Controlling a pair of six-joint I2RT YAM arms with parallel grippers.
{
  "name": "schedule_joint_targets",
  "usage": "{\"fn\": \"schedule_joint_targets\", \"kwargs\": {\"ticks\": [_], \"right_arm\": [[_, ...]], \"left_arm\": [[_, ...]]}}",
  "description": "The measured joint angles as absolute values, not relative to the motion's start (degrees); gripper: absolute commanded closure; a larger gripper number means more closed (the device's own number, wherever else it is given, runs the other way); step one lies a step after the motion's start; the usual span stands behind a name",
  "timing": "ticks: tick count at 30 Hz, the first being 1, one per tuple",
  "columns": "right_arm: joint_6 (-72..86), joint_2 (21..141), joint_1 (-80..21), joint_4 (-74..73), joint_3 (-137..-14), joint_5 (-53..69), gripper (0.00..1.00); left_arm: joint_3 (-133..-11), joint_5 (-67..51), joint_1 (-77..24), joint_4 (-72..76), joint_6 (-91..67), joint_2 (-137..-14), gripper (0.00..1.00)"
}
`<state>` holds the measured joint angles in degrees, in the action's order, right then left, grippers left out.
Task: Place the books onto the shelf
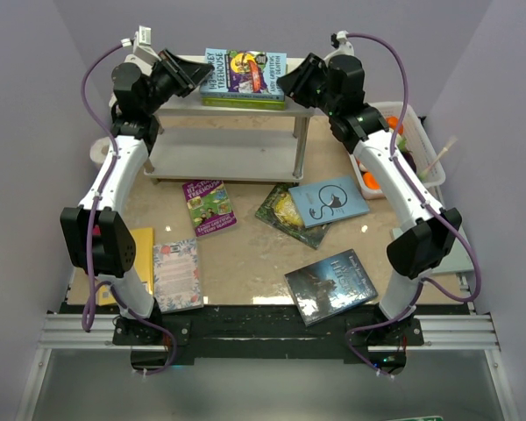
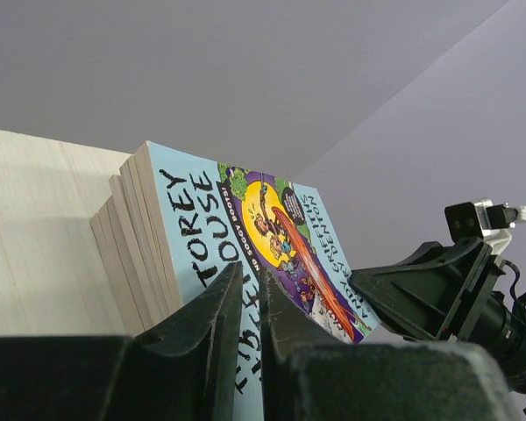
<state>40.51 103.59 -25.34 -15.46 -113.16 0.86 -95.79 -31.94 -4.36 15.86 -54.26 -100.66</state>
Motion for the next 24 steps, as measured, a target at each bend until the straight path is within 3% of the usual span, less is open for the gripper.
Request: {"fn": "schedule_joint_targets", "kwargs": {"ticks": [5, 16, 20, 24], "right_arm": [[40.5, 103.4, -25.3, -15.2, -112.9, 0.9, 0.6], [40.2, 98.6, -23.6, -16.4, -107.9, -0.4, 0.52], [39.4, 90.2, -22.9, -14.9, -98.5, -3.3, 0.67], [38.7, 84.9, -22.8, -14.6, -94.2, -5.2, 0.7]], "left_arm": [[-95.8, -31.9, -3.0, 15.6, -54.4, -100.4, 0.61], [-92.6, -30.0, 1.3, 14.5, -55.0, -97.1, 0.56], [-90.8, -27.4, 2.2, 12.0, -54.8, -95.5, 0.57], [-90.8, -25.9, 2.2, 9.5, -54.8, -95.6, 0.59]]}}
